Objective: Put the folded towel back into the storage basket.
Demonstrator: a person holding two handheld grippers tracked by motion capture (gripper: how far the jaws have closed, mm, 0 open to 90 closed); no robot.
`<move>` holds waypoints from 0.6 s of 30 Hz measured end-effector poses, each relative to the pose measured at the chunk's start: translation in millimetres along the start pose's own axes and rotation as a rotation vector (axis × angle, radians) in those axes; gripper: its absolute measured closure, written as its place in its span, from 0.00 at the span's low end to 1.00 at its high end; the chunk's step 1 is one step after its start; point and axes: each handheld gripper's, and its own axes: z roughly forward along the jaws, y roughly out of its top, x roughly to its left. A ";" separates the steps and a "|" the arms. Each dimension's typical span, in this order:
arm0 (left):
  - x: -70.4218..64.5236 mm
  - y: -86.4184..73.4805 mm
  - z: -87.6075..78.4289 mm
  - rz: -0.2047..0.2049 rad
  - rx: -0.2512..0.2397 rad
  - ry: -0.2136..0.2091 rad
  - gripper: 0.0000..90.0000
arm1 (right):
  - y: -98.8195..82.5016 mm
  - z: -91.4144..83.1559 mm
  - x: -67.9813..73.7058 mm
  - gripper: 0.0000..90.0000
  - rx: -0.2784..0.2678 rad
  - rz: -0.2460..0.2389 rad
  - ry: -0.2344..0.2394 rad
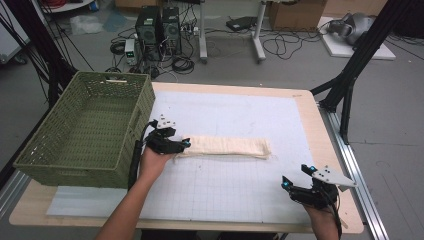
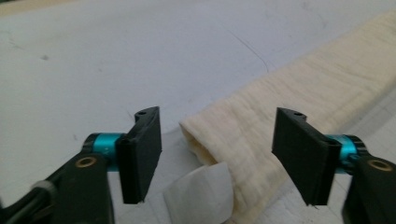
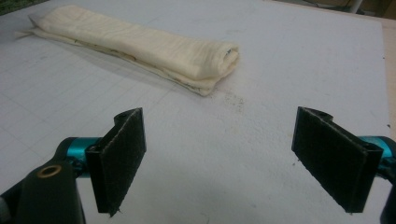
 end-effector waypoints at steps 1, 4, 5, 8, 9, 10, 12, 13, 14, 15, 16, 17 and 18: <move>-0.4 -0.5 1.9 0.003 0.016 0.002 0.40 | -0.2 -0.7 -0.2 0.18 0.003 0.004 0.000; -2.3 -2.6 9.0 0.011 0.061 0.016 0.40 | -1.3 -0.2 -1.6 0.18 0.009 0.009 0.001; -2.8 -3.2 10.7 0.015 0.073 0.014 0.40 | -1.5 0.2 -1.6 0.18 0.011 0.011 0.002; -4.6 -5.3 14.8 0.016 0.110 0.012 0.37 | -1.1 0.7 -1.0 0.18 0.012 0.006 0.005; -4.6 -5.3 14.8 0.016 0.110 0.012 0.38 | -1.1 0.7 -1.0 0.18 0.012 0.006 0.005; -3.7 -7.7 16.7 -0.003 0.112 0.024 0.40 | -0.6 -0.6 0.0 0.18 0.008 0.006 0.007; -2.8 -9.5 18.0 -0.009 0.117 0.026 0.41 | -0.6 -1.8 -0.5 0.18 0.003 0.000 0.007; -1.7 -13.7 20.2 -0.014 0.137 0.016 0.43 | -1.0 -1.8 -1.1 0.18 0.003 0.006 0.007; -1.8 -15.3 20.9 -0.008 0.148 0.003 0.45 | -1.2 -1.8 -1.9 0.18 0.002 0.013 0.006; -1.8 -15.3 20.9 -0.008 0.148 0.003 0.47 | -1.2 -1.8 -1.9 0.18 0.002 0.013 0.006; -3.0 -16.3 20.8 0.009 0.144 0.010 0.47 | -1.1 -2.1 -2.5 0.18 -0.002 0.029 0.008; -5.1 -16.2 20.4 0.029 0.143 -0.009 0.55 | 0.0 -1.5 -3.0 0.18 -0.012 0.038 0.005; -5.1 -16.2 20.4 0.029 0.143 -0.009 0.60 | 0.4 -0.7 -2.9 0.18 -0.012 0.032 0.006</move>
